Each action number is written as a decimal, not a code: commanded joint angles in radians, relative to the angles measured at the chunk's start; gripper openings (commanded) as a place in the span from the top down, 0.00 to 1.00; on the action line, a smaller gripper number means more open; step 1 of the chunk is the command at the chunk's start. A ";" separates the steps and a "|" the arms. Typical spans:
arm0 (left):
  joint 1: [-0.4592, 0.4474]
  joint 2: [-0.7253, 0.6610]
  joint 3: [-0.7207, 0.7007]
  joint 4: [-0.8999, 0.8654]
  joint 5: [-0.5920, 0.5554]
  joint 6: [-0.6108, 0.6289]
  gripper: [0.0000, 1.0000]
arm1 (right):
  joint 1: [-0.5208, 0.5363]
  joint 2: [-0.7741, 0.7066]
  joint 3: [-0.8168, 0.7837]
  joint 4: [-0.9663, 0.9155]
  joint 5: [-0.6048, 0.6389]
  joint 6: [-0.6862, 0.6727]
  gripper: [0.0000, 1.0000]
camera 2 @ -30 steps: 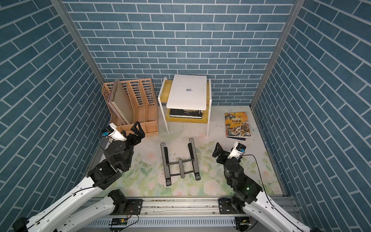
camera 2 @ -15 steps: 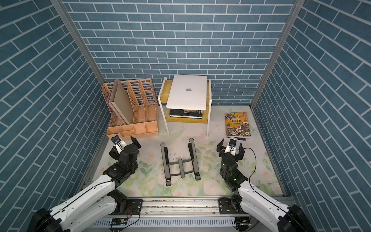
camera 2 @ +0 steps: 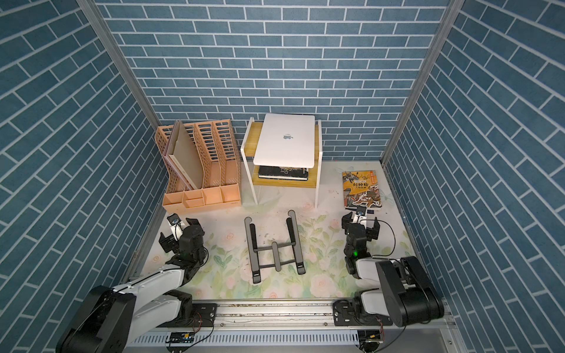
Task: Close the laptop lid and set it aside
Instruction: Reset both arms
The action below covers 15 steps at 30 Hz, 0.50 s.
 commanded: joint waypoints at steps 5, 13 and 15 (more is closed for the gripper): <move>0.069 0.028 -0.066 0.392 0.255 0.100 0.00 | -0.025 0.110 0.033 0.226 -0.115 -0.076 0.00; 0.084 0.217 -0.005 0.569 0.484 0.176 0.00 | -0.081 0.111 0.038 0.212 -0.231 -0.045 0.00; 0.084 0.258 0.031 0.540 0.509 0.196 0.01 | -0.091 0.113 0.046 0.195 -0.255 -0.040 0.00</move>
